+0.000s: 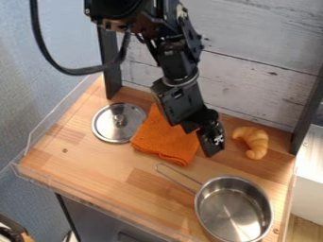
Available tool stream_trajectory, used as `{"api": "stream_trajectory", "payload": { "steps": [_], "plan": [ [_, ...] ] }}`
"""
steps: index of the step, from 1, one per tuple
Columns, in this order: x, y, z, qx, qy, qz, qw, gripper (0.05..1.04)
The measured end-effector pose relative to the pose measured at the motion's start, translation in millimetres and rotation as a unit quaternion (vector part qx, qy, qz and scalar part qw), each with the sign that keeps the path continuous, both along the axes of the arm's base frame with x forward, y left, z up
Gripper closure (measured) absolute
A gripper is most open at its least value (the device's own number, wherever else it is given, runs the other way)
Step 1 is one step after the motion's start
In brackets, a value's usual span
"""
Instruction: Put the silver lid on the silver pot
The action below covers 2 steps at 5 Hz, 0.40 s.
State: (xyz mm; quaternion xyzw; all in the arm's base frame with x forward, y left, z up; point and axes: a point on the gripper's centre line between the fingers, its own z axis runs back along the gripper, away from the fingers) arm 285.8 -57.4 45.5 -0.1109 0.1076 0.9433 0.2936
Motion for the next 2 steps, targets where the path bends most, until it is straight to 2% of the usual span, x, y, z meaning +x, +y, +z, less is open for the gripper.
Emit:
{"api": "stream_trajectory", "payload": {
  "steps": [1, 2],
  "plan": [
    [-1.5, 0.1, -6.2, 0.001, 0.011, 0.001, 0.9999, 0.083],
    [4.5, 21.0, -6.8, 0.001, 0.005, 0.041, 0.9991, 0.083]
  ]
}}
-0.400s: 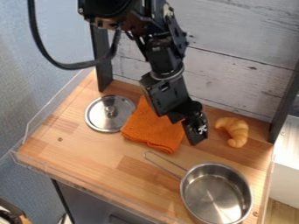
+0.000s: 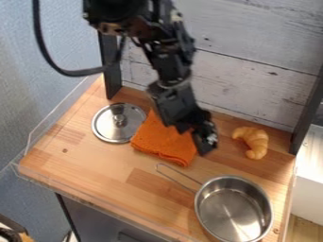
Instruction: Put the silver lid on the silver pot
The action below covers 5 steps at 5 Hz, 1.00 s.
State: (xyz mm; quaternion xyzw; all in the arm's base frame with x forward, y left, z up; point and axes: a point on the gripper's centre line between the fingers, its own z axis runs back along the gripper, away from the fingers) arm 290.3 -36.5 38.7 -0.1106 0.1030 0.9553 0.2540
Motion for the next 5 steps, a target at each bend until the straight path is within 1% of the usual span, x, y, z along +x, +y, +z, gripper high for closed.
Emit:
{"api": "stream_trajectory", "payload": {
  "steps": [1, 2, 3, 4, 5],
  "plan": [
    [3.1, 19.1, -3.4, 0.001, 0.0, 0.037, 0.9993, 0.083],
    [7.5, 49.8, -3.2, 0.008, -0.011, 0.098, 0.9951, 0.083],
    [12.8, 75.3, -3.6, 0.017, -0.025, 0.155, 0.9875, 0.083],
    [22.1, 103.3, -6.3, 0.037, -0.031, 0.214, 0.9757, 0.083],
    [32.0, 121.4, -14.8, 0.073, -0.024, 0.239, 0.968, 0.083]
  ]
}}
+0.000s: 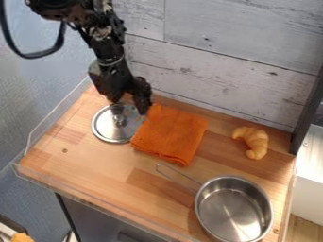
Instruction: Put the silver lid on the silver pot
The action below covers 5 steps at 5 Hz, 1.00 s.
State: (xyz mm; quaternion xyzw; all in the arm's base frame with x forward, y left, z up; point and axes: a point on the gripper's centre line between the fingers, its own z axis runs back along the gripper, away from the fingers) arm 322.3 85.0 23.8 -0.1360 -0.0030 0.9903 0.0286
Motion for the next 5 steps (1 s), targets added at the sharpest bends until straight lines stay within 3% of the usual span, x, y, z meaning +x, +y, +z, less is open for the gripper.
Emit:
{"api": "stream_trajectory", "payload": {
  "steps": [2, 3, 4, 5],
  "plan": [
    [7.6, 30.4, -21.2, 0.04, 0.032, 0.048, 0.9976, 0.083],
    [3.4, 39.8, -31.5, 0.041, 0.048, 0.062, 0.9961, 0.083],
    [-0.9, 47.8, -44.9, 0.025, 0.073, 0.081, 0.9938, 0.083],
    [-0.1, 46.1, -52.7, 0.006, 0.076, 0.079, 0.994, 0.083]
  ]
}}
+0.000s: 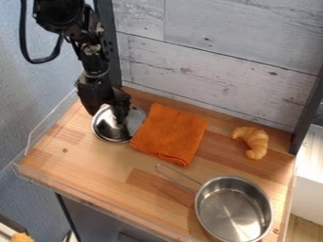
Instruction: Put the silver lid on the silver pot
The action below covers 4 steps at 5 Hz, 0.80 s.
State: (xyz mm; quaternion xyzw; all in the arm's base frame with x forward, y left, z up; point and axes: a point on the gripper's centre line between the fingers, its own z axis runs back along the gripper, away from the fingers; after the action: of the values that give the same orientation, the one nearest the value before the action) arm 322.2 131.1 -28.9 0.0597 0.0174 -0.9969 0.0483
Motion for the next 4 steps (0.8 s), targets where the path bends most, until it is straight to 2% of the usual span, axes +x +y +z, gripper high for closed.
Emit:
{"api": "stream_trajectory", "payload": {
  "steps": [1, 2, 3, 4],
  "plan": [
    [4.6, -3.8, -6.3, -0.022, -0.003, -0.005, 0.9997, 0.083],
    [9.0, -6.6, -8.0, -0.037, -0.008, -0.01, 0.9992, 0.13],
    [14.3, -6.3, -7.4, -0.038, -0.015, -0.017, 0.999, 0.392],
    [18.1, -9.3, -6.7, -0.028, -0.019, -0.023, 0.9992, 0.618]
  ]
}}
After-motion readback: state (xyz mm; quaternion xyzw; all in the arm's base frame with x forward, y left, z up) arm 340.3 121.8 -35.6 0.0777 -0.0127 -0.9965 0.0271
